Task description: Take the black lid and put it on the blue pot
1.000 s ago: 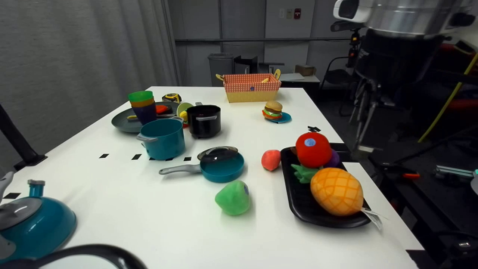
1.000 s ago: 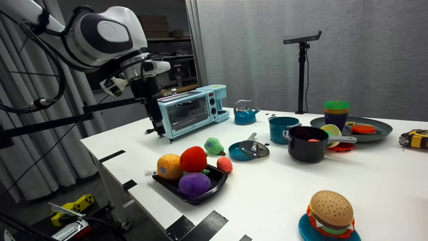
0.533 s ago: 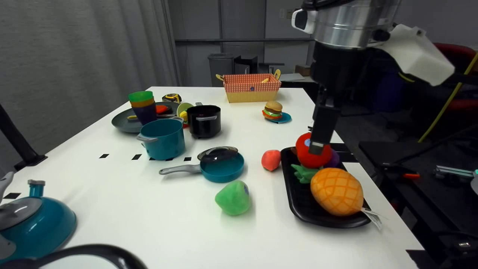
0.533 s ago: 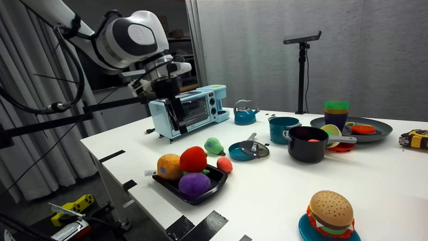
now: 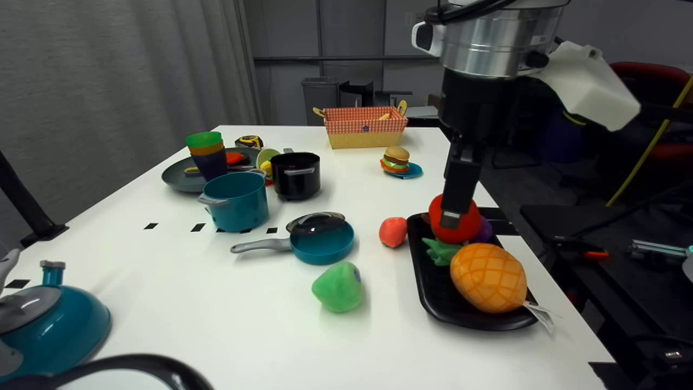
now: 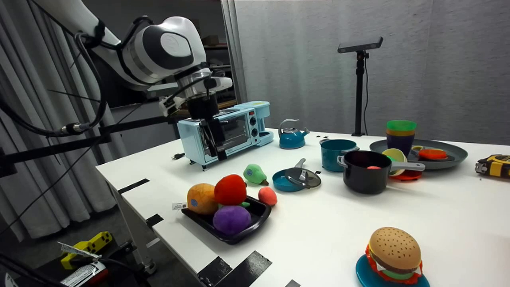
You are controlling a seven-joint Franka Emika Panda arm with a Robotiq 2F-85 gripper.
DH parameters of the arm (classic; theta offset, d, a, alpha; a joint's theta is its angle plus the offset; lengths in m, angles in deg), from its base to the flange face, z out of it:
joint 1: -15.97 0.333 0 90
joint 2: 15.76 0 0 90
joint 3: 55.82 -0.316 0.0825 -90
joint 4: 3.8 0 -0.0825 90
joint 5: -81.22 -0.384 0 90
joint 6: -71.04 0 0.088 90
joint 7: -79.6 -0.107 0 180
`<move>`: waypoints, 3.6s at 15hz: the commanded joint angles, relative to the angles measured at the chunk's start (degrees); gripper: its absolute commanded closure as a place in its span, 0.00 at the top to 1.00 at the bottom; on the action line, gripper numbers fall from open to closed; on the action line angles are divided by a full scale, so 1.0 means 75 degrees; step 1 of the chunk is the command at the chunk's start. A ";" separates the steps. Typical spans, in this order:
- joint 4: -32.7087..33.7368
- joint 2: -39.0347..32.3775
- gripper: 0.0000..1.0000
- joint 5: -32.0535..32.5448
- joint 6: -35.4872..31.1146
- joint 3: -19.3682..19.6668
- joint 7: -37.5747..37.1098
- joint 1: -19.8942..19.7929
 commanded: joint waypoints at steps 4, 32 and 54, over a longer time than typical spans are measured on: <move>0.0070 -0.0007 1.00 -0.0338 0.0573 0.0307 0.0005 0.0403; 0.2707 -0.2950 1.00 -0.0029 -0.0757 0.1616 -0.2012 0.0750; 0.8290 -0.6488 1.00 -0.3368 0.2725 0.1656 0.2791 -0.0682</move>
